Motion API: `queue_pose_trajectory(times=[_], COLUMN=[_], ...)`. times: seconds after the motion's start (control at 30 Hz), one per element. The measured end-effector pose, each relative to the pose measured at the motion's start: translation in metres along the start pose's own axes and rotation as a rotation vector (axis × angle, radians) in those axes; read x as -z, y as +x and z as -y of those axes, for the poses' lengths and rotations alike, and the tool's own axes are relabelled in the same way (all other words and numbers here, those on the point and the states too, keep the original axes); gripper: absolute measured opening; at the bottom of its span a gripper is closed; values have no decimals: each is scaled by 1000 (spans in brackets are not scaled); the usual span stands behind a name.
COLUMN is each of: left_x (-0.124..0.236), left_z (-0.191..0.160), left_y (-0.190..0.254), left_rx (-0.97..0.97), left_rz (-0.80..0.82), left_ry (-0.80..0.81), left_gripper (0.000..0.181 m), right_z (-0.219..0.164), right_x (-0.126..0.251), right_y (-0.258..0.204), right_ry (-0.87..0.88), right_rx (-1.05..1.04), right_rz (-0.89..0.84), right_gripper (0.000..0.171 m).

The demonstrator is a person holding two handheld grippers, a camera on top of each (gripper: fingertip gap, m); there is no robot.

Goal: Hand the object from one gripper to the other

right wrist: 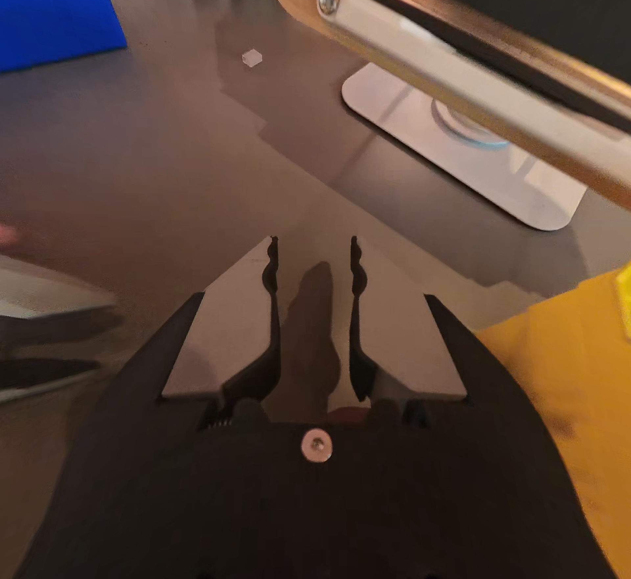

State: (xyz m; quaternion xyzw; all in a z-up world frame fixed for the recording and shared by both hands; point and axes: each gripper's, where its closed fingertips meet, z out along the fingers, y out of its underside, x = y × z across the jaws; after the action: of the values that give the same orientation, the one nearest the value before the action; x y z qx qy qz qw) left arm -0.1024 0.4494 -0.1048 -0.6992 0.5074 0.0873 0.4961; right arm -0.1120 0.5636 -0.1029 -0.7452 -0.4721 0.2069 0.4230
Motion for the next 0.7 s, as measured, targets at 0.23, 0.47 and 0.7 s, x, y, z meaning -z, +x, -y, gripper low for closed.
queue_pose_trajectory(times=[0.23, 0.47, 0.7], left_x=[162, 211, 179], left_z=[-4, -201, -296], left_y=[-56, -162, -154], left_rx=[332, 526, 393], left_rz=[-62, -33, -293], left_ry=[48, -414, -682], left_gripper=[34, 35, 47], right_z=[3, 3, 4], right_x=[7, 9, 11], right_y=[-2, -4, -4], right_ry=[65, 68, 81], right_rx=[-75, -81, -109], right_rz=[93, 109, 126], right_gripper=[41, 41, 41])
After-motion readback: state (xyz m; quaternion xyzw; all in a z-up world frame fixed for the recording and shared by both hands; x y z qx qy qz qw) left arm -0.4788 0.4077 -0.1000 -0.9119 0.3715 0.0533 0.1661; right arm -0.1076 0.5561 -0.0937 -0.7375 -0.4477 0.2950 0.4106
